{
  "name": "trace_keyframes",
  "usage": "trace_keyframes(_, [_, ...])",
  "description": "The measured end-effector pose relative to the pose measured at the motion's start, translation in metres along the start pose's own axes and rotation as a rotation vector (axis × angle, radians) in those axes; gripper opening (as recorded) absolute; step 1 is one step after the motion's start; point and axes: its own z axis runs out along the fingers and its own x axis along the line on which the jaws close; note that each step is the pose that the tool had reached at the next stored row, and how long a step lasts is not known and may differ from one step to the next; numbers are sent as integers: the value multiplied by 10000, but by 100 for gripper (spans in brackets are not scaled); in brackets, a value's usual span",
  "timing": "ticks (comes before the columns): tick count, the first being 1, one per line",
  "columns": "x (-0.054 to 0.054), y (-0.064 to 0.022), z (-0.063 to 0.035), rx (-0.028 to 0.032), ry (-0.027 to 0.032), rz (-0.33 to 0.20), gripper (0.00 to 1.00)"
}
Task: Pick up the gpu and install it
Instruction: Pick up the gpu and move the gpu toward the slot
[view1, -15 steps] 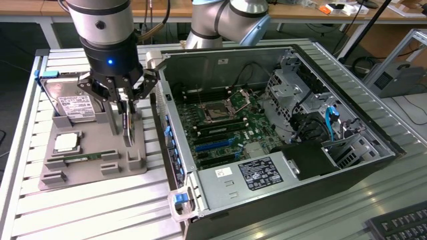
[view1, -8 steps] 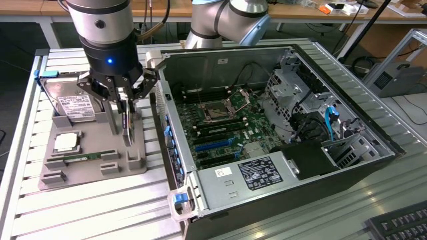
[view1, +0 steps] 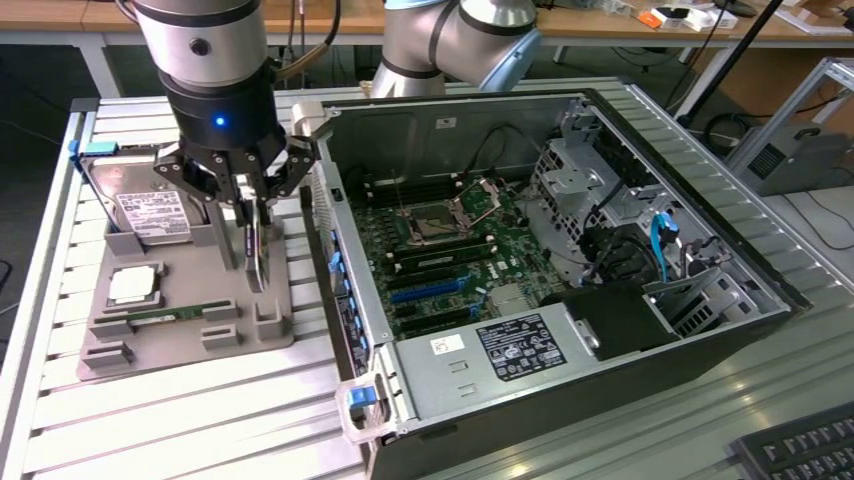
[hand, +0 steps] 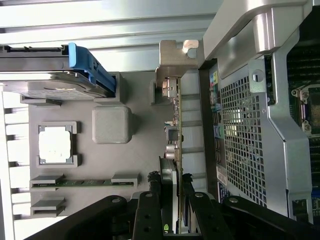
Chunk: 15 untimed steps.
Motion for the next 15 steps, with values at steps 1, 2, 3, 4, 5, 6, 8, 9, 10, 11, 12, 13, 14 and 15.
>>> trace_keyframes(1, [0,0,-3,1,1,0,27])
trace_keyframes(2, [0,0,-5,1,1,0,27])
trace_keyframes(3, [0,0,-7,0,0,0,27])
trace_keyframes(4, [0,0,-12,-1,1,0,27])
trace_keyframes(5, [0,0,-15,-6,1,0,27])
trace_keyframes(6, [-1,0,-19,-7,1,0,27])
trace_keyframes(8, [-1,0,-28,-9,1,0,27])
trace_keyframes(9, [-1,1,-33,-10,2,0,27])
trace_keyframes(10, [-1,1,-39,-12,1,0,27])
trace_keyframes(11, [-1,1,-43,-13,1,0,27])
trace_keyframes(12, [-1,1,-46,-15,0,0,27])
trace_keyframes(13, [-1,1,-50,-15,1,0,27])
trace_keyframes(14, [-2,2,-56,-14,3,0,27])
trace_keyframes(15, [-2,2,-63,-14,2,0,27])
